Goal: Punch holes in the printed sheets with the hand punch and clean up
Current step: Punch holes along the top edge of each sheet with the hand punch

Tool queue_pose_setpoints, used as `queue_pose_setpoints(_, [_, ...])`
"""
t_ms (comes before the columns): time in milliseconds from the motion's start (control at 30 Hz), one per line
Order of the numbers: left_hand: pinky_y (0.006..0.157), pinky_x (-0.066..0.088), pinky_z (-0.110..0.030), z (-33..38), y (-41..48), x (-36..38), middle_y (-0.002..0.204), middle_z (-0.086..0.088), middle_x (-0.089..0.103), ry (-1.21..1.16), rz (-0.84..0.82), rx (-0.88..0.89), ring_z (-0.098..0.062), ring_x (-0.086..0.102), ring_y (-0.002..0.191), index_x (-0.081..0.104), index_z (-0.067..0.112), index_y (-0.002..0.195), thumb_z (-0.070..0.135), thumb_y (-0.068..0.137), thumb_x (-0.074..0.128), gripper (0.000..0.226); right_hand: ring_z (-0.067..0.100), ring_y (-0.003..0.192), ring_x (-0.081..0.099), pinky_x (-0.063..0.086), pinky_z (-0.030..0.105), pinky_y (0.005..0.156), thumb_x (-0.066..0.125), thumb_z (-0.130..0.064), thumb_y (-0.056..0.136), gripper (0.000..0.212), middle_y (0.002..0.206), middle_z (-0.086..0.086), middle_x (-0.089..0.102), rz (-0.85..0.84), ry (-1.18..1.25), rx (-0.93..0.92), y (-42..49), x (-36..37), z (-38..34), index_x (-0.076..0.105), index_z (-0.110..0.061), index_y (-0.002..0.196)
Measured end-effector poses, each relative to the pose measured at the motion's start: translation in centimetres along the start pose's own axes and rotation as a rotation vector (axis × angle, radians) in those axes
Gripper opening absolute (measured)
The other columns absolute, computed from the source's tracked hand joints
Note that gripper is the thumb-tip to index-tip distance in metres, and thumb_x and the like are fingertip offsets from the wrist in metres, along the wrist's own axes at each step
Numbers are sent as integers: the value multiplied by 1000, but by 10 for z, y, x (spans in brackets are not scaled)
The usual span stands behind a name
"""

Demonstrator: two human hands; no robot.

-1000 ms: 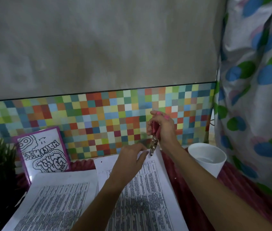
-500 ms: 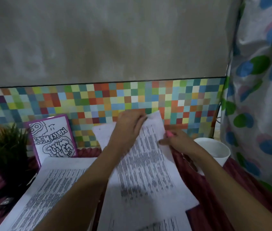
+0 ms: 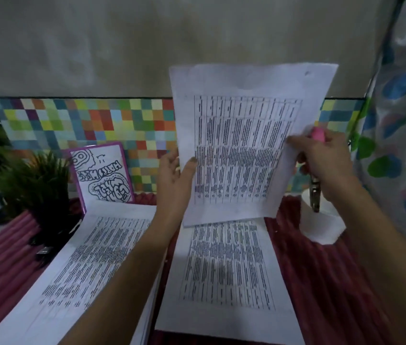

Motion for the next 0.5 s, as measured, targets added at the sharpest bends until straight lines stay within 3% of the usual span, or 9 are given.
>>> queue_pose_setpoints(100, [100,49,-42,-38,-20,2,121,1,64,81,-92,-62,-15,61,113,54,19,121,22,97,55,24,12,45,46,38,22,42,69,-16,83,21,61,4,50,-51,-55,59,-4,9,10,54,-13,70])
queue_pose_setpoints(200, [100,48,-44,-68,-40,3,113,5,66,121,-109,-175,-18,61,110,58,19,118,20,100,49,20,14,51,49,39,24,45,68,-17,85,18,66,2,55,-61,-60,103,-7,17,10,56,-15,71])
queue_pose_setpoints(267, [97,49,-40,-56,-35,-1,110,9,64,144,-81,-162,-18,61,109,56,23,116,19,101,47,18,14,54,51,41,23,44,68,-19,85,15,70,3,58,-75,-46,89,-5,23,0,58,-15,74])
queue_pose_setpoints(433, [103,45,-46,4,3,-39,126,-10,61,210,-42,-41,-27,57,117,52,11,129,24,101,46,31,18,54,49,40,23,43,67,-24,83,12,72,5,56,-65,-113,-3,8,46,-46,59,-18,76])
queue_pose_setpoints(500, [89,52,-37,18,10,-62,111,-11,65,213,-23,-39,-24,63,100,55,7,122,21,101,48,26,17,52,48,39,24,42,67,-23,81,10,79,9,56,-68,-81,-34,10,60,-61,60,-15,82])
Point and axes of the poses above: each hand's wrist, its own y-axis towards the middle knuckle, its own x-axis out of the palm, z = x × y, the point moved 8 cm from there along y, towards the middle knuckle
